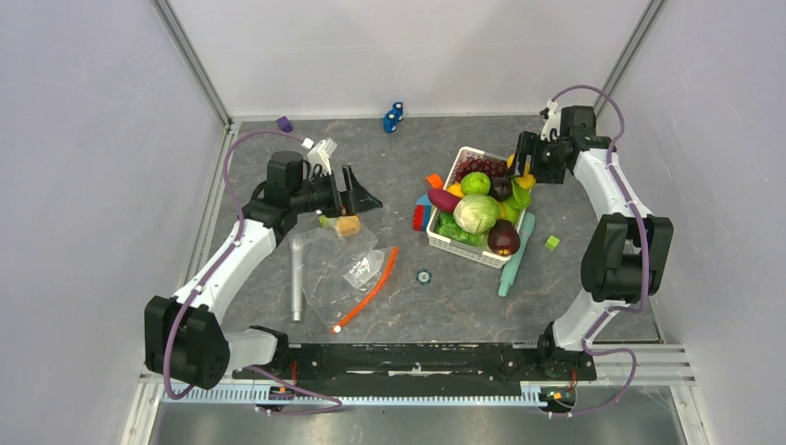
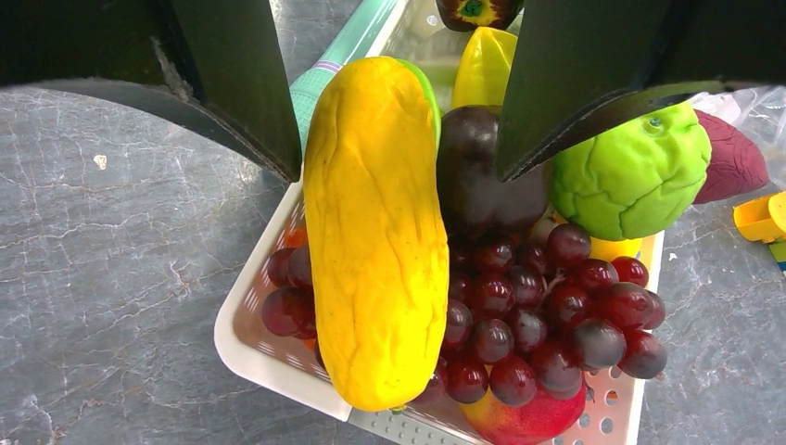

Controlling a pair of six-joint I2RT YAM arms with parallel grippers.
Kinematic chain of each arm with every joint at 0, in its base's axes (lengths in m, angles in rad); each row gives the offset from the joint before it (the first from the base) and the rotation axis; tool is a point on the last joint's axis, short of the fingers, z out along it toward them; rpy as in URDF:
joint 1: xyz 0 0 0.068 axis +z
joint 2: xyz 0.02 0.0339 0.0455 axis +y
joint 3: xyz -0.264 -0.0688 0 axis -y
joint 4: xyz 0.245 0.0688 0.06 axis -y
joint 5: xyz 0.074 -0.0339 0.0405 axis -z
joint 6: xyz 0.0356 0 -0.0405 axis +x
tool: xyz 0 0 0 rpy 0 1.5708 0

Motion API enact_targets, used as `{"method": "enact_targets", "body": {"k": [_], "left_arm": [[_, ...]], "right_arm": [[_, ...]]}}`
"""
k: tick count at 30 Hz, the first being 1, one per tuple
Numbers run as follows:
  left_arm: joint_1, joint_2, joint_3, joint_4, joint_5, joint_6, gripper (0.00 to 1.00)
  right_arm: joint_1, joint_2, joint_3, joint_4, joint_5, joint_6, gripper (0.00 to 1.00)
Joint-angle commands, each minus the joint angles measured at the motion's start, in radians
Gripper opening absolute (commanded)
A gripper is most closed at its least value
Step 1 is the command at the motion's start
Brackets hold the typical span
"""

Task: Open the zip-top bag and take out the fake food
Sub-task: Place the fake fruit in the bin, then reset both arms

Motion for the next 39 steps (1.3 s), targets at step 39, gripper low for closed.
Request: {"method": "enact_targets", "body": {"k": [39], "left_arm": [[0.018,-0.246,0.013,-0.249,-0.362,0.056,1.0]], "right_arm": [[0.002,-0.794,-0.54,0.323,0.118,0.312,0.98]]}}
